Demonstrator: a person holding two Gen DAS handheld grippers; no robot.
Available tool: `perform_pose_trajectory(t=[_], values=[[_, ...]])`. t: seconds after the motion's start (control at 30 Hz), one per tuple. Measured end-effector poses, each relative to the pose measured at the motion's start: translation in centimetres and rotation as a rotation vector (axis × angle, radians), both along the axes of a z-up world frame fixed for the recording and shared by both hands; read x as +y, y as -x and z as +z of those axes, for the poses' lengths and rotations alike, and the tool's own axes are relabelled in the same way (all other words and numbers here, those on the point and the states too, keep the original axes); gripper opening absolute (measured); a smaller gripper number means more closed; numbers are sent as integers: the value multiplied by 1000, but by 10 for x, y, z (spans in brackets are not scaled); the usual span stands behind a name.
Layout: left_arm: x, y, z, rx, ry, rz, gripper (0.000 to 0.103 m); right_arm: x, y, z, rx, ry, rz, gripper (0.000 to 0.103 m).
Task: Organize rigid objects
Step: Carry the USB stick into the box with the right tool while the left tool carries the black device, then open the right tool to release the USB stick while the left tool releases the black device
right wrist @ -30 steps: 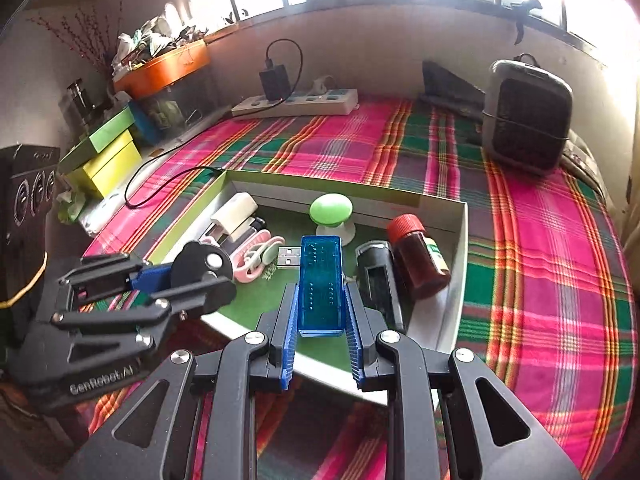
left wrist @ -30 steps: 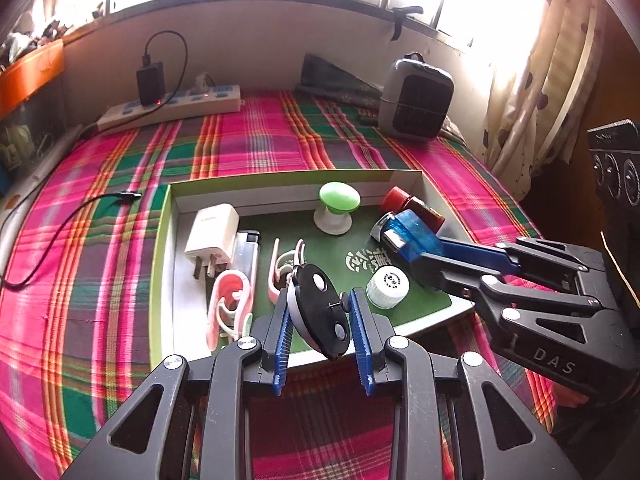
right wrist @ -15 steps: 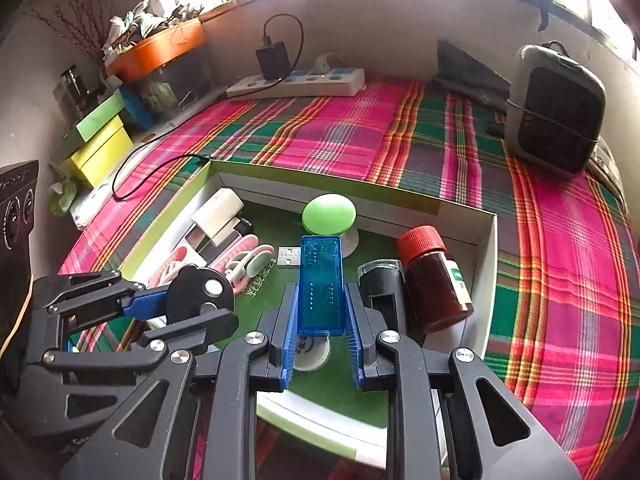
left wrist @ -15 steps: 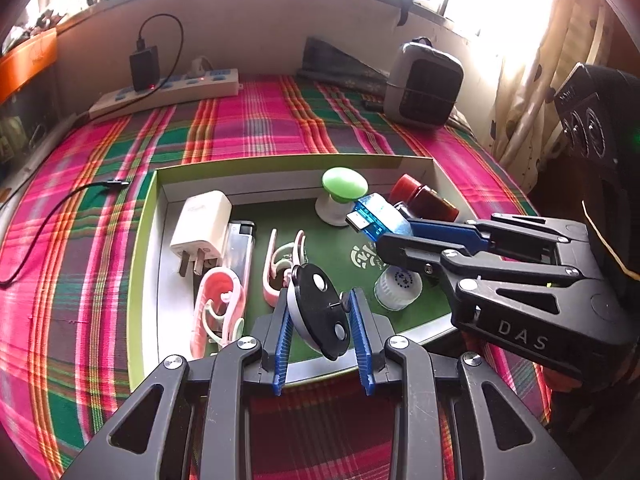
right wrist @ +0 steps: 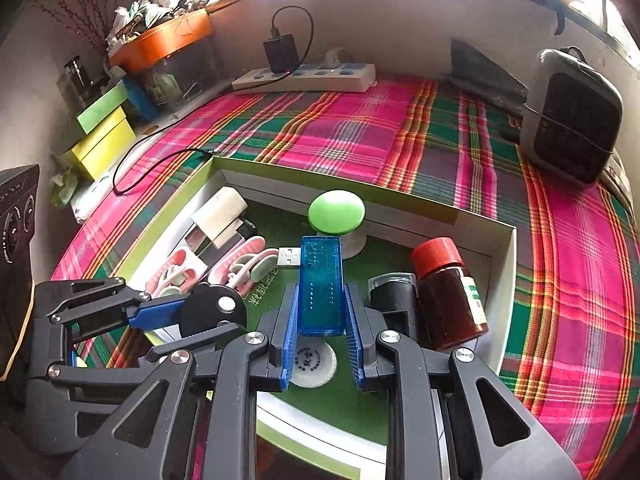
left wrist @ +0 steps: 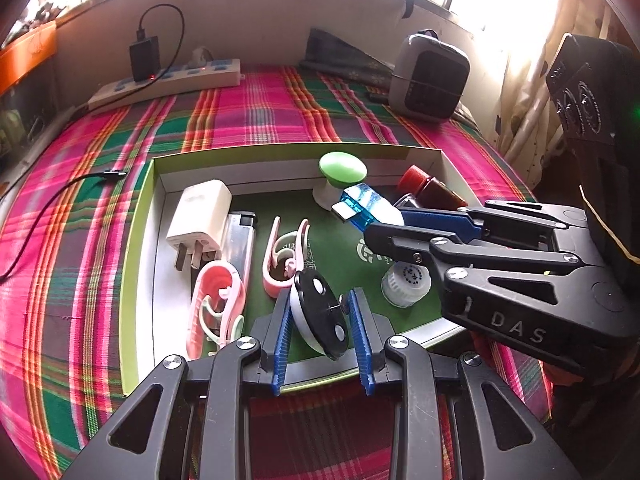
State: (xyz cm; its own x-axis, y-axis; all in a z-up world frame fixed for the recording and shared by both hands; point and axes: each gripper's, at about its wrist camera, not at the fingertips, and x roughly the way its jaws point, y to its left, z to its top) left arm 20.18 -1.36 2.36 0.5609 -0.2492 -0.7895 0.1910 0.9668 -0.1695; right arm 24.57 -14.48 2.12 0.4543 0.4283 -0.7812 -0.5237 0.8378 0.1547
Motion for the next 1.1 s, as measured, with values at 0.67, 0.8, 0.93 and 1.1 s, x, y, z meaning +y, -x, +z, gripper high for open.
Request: perform_pose_trajectory(t=[0.67, 0.8, 0.93, 1.1], values=[[1, 0, 0, 0, -12, 12, 32, 11, -5, -9, 24, 16, 20, 23], [2, 1, 0, -2, -16, 17, 35, 10, -5, -10, 32, 9, 18, 23], [3, 3, 1, -6, -23, 23, 37, 10, -6, -10, 33, 9, 14, 23], [4, 5, 2, -9, -22, 23, 37, 9, -4, -8, 34, -3, 13, 24]])
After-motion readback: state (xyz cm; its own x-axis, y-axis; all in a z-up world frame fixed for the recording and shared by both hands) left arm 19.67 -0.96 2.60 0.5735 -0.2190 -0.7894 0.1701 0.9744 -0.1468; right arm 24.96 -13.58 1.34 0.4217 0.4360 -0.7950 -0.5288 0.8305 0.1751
